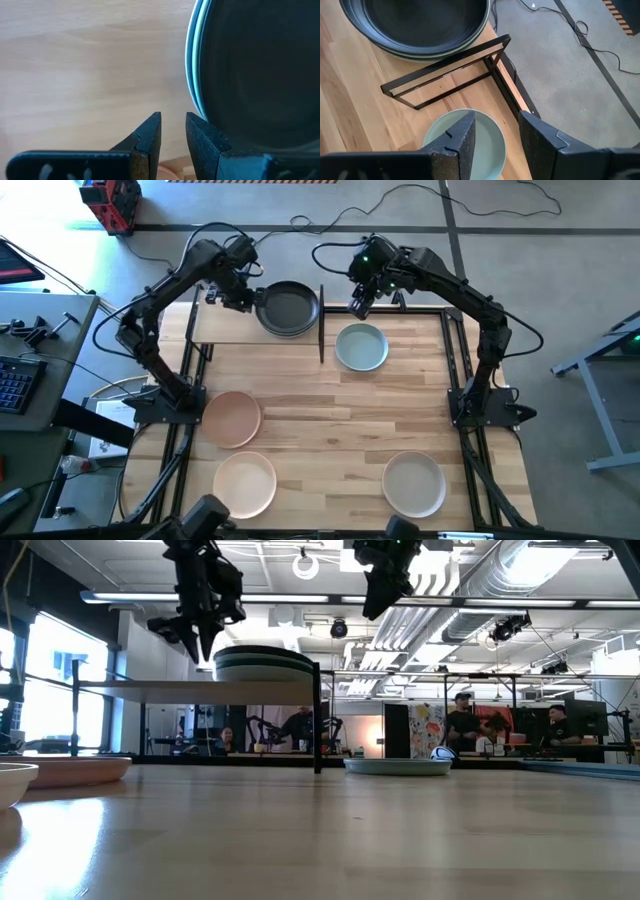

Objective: Place and stack plates onto a shelf
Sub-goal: Stack the black plate on top of the green plate on the shelf, then put the brown plate on the shelf

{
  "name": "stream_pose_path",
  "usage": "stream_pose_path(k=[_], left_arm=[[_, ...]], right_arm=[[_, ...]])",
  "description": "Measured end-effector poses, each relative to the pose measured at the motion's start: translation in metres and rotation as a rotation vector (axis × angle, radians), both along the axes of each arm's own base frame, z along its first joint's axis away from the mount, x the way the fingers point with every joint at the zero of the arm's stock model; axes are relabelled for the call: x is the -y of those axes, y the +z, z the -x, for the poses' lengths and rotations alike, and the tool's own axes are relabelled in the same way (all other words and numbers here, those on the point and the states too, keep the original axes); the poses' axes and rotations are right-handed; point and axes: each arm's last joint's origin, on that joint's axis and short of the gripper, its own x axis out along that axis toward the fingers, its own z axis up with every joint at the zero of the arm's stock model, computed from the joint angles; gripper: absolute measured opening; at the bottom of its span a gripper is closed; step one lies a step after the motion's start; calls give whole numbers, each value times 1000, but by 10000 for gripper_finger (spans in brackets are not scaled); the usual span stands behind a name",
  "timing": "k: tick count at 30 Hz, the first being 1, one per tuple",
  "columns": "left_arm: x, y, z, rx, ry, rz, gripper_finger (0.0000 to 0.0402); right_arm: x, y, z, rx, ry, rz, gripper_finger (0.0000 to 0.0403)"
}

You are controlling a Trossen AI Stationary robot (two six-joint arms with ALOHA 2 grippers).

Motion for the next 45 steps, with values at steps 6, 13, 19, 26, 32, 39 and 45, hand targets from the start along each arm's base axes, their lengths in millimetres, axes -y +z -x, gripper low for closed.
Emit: stream_pose_path(k=[6, 13, 19, 26, 32, 39, 45], left_arm=[[21, 13, 8, -24, -68, 28, 78], [58, 19, -12, -60, -257, 22, 78], [93, 19, -38, -58, -391, 24, 78], [129, 19, -57, -65, -425, 29, 78], [165, 19, -69, -76, -476, 21, 78], [205, 19, -76, -119, -455, -85, 78], [236, 19, -77, -110, -480, -88, 78]], right_arm=[[-3, -2, 2, -10, 2, -54, 131], [-9, -8, 8, -60, 16, -176, 131], [-14, -11, 13, -126, 11, -222, 131], [-25, -14, 16, -204, 35, -259, 131], [-35, -15, 14, -243, 76, -267, 131], [-49, -15, 8, -244, 101, -269, 131], [-60, -15, 3, -226, 73, -290, 131]])
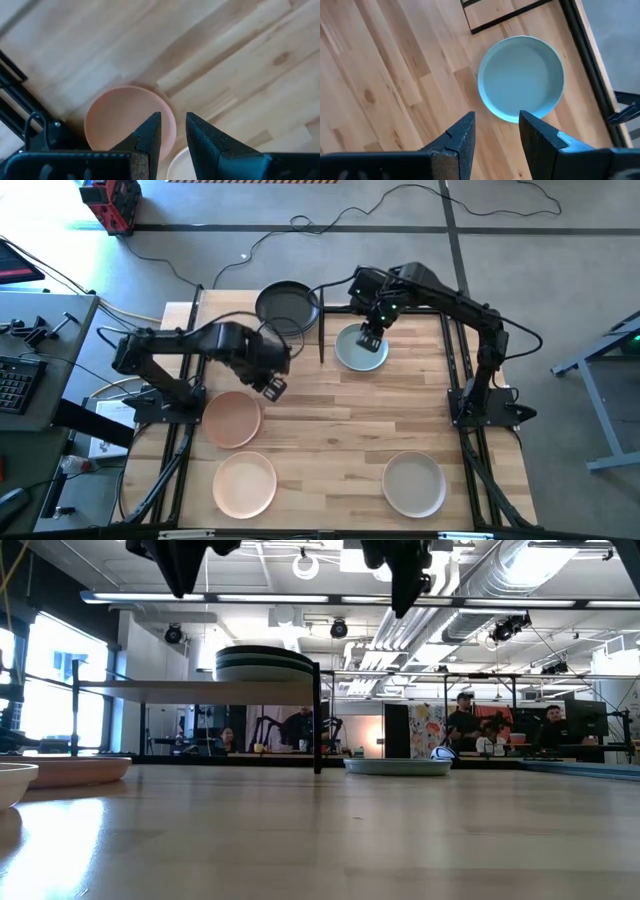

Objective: Place and stack plates onto a shelf
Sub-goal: Put the brown plate on the shelf

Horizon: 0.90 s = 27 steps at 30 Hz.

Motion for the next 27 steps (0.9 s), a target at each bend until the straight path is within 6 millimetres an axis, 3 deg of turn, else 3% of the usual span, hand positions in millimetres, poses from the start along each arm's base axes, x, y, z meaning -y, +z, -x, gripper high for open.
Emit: stream_pose_path(k=[12, 20, 27], left_arm=[[75, -4, 15, 16, -91, -22, 78], [100, -50, 59, -135, 64, 24, 78], [110, -84, 66, -51, 136, 82, 78]], right_arm=[[-33, 0, -11, 18, -89, -55, 131], [-68, 0, -18, 22, -57, -80, 131], [-93, 0, -21, 22, -58, -59, 131]])
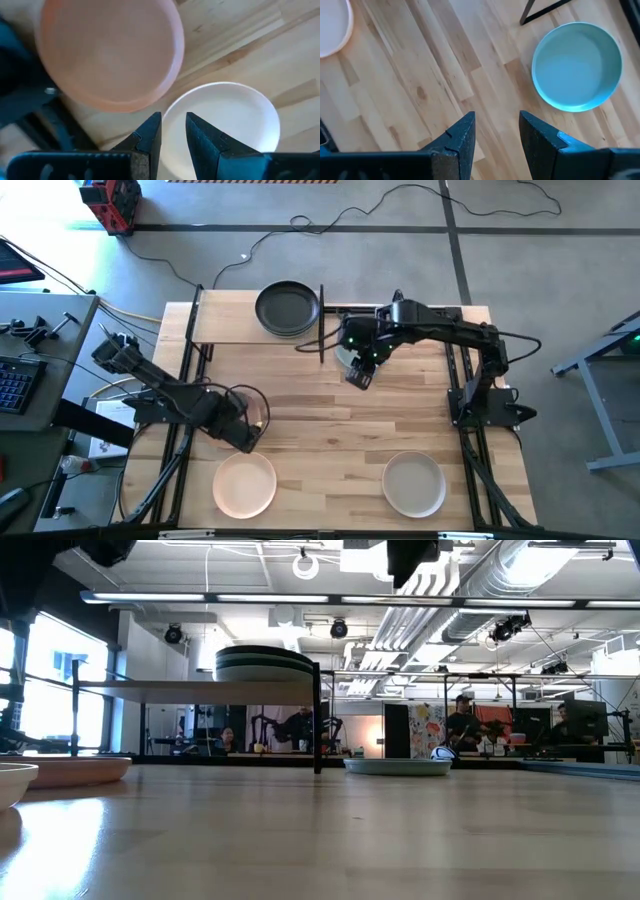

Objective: Place and stack plates onto a shelf
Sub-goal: Put the brown plate on the shelf

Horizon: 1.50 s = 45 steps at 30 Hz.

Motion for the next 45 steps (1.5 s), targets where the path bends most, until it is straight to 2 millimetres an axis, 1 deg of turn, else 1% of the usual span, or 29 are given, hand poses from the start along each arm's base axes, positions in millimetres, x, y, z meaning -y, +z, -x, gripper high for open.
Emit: stream_pose_path(k=[6, 9, 15, 22, 27, 30, 36, 41, 45], left_arm=[[1, -33, -3, 10, 47, 3, 78], [0, -46, -5, 46, 53, 13, 78], [2, -64, -9, 126, 46, 49, 78], [-1, -83, -4, 124, 65, 50, 78], [-2, -88, -2, 123, 74, 51, 78], [-1, -91, -4, 151, 74, 68, 78], [-3, -102, -1, 162, 91, 80, 78], [-8, -102, -2, 147, 116, 66, 78], [-11, -102, -3, 142, 101, 81, 78]], right_arm=[[-16, 0, -1, 3, 16, 24, 131], [-22, 0, -2, 11, 25, 23, 131], [-30, 1, -3, 24, 26, 16, 131], [-34, 1, -4, 37, 37, 16, 131], [-34, 1, -4, 40, 36, 17, 131], [-34, 1, -4, 42, 36, 18, 131], [-34, 1, -5, 43, 36, 18, 131], [-33, 1, -5, 44, 34, 25, 131], [-33, 1, -5, 44, 28, 44, 131]])
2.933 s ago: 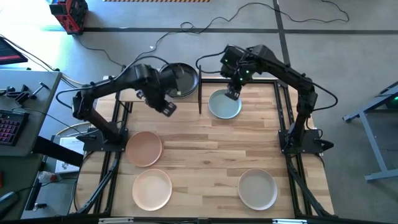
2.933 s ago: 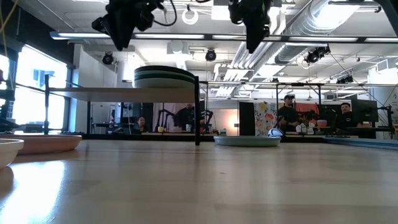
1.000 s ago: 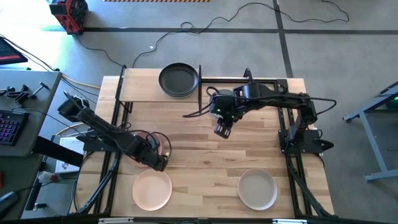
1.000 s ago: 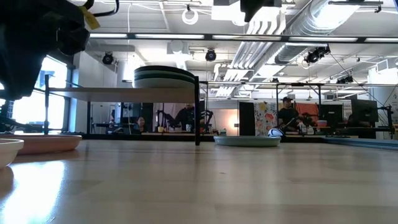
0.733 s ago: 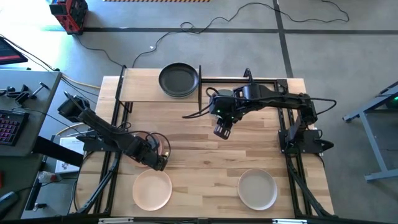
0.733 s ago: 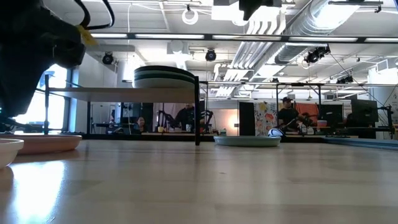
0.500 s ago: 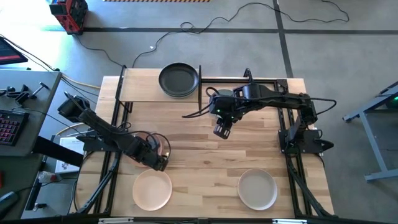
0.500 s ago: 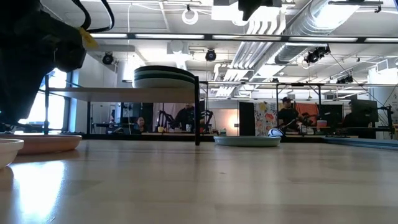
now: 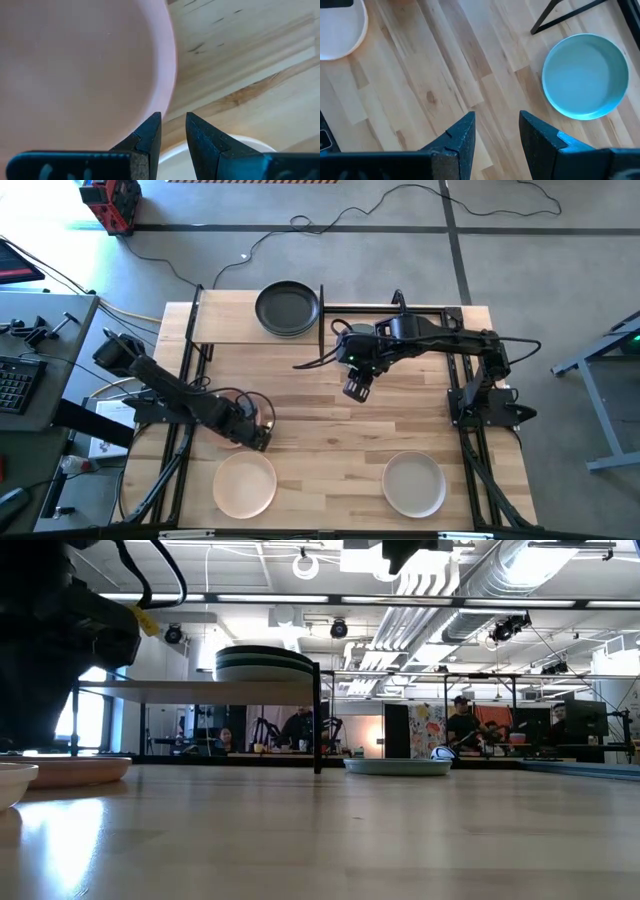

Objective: Place and stack plates onto a shelf
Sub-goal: Put the brown plate on the shelf

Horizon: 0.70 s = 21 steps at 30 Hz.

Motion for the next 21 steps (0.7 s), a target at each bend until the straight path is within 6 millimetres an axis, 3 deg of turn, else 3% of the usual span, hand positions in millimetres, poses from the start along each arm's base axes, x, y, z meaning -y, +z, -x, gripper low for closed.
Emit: stream_pose_path(k=[21], left_arm=[[3, -20, -9, -59, -17, -1, 78]], right_arm=[[0, 0, 0, 4, 0, 0, 131]])
